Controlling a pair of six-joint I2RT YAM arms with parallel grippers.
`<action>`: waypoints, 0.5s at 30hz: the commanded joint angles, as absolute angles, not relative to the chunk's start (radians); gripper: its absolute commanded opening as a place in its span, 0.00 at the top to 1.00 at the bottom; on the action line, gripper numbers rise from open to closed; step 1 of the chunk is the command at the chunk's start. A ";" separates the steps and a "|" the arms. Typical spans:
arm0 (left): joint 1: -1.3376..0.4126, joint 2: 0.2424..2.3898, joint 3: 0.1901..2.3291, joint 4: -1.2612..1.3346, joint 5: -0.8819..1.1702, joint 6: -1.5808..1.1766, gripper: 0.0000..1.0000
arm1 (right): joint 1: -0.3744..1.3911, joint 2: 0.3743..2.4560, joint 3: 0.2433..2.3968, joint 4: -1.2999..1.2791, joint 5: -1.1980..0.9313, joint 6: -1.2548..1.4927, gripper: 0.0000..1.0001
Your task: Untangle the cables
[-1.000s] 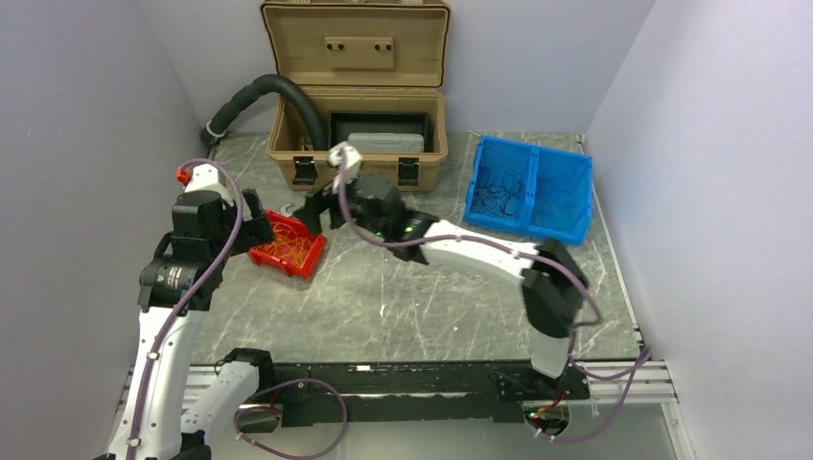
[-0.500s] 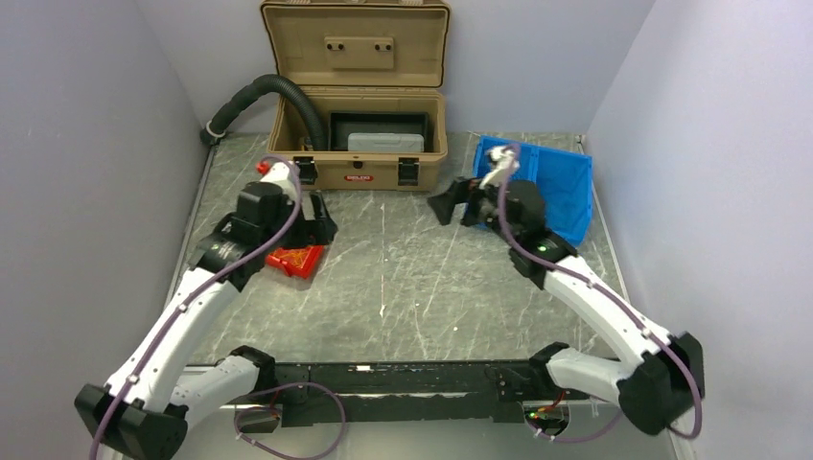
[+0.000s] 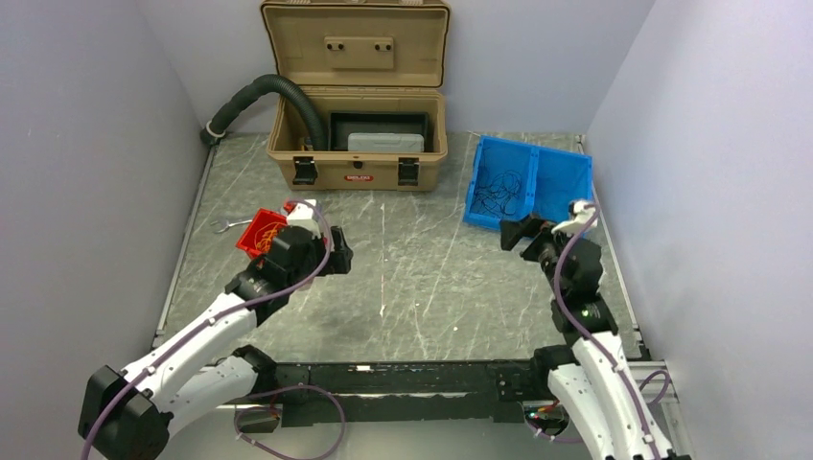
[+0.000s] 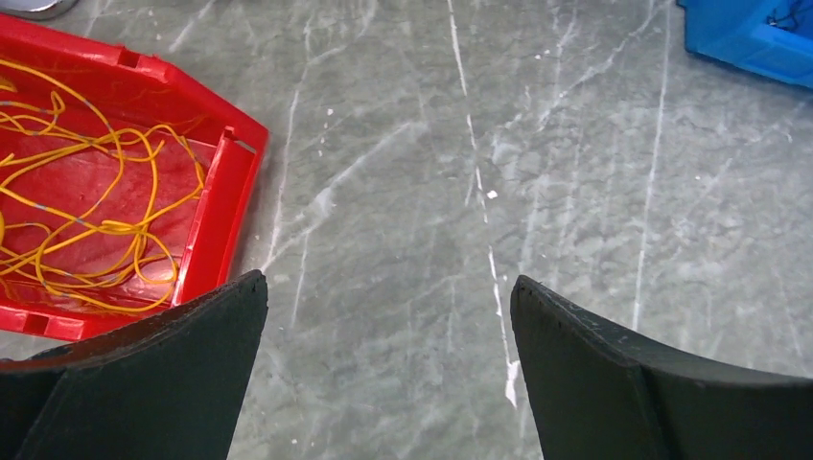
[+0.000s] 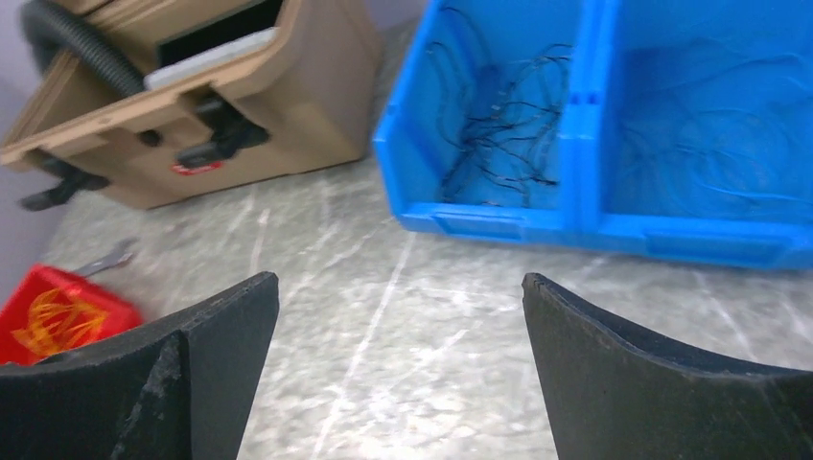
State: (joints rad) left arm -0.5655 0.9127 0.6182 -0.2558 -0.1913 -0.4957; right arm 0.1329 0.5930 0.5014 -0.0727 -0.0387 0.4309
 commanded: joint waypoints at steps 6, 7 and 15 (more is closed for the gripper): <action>-0.574 0.856 0.444 0.100 -0.313 -0.381 0.01 | 0.128 0.434 0.244 0.153 0.158 0.326 0.00; -0.574 0.849 0.439 0.102 -0.329 -0.358 0.01 | 0.129 0.439 0.241 0.153 0.165 0.311 0.00; -0.576 0.739 0.297 0.212 -0.407 -0.185 0.01 | 0.129 0.460 0.147 0.302 0.203 0.258 0.00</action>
State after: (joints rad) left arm -0.5709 0.7906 0.3653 0.0856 -0.3683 -0.2977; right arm 0.1314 0.4599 0.2050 0.1490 0.1852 0.3248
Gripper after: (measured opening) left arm 0.994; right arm 0.997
